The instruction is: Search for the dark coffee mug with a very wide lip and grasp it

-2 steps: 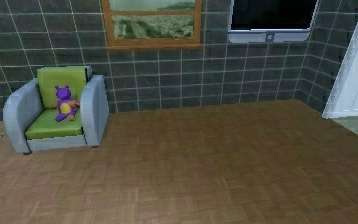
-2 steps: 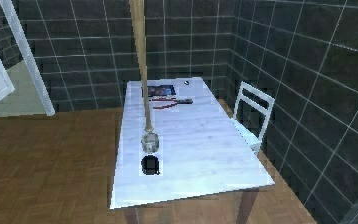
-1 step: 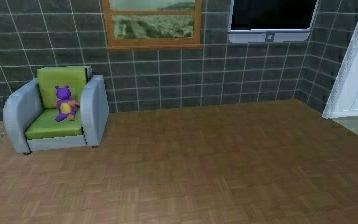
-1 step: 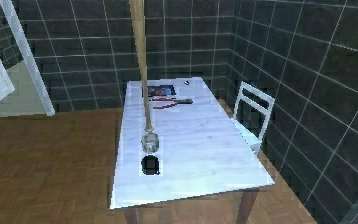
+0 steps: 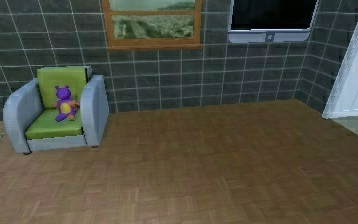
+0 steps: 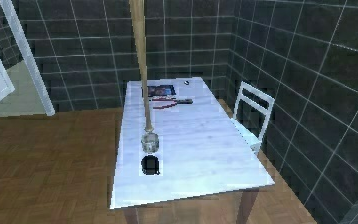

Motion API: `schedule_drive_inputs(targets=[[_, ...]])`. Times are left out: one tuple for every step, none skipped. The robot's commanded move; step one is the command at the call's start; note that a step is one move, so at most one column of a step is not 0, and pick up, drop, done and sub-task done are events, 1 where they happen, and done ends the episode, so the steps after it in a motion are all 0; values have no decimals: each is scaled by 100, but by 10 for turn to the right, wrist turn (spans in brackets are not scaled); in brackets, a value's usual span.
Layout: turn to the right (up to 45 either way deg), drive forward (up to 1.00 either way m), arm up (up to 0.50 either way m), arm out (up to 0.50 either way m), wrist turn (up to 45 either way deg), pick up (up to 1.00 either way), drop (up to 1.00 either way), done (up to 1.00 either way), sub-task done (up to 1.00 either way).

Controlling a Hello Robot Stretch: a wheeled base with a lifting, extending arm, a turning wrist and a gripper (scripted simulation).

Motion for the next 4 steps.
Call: schedule_drive_inputs(targets=[[0,0,0,40,0,0,0,0,0],[0,0,0,0,450,0,0,0,0],[0,0,0,0,450,0,0,0,0],[0,0,0,0,450,0,0,0,0]])
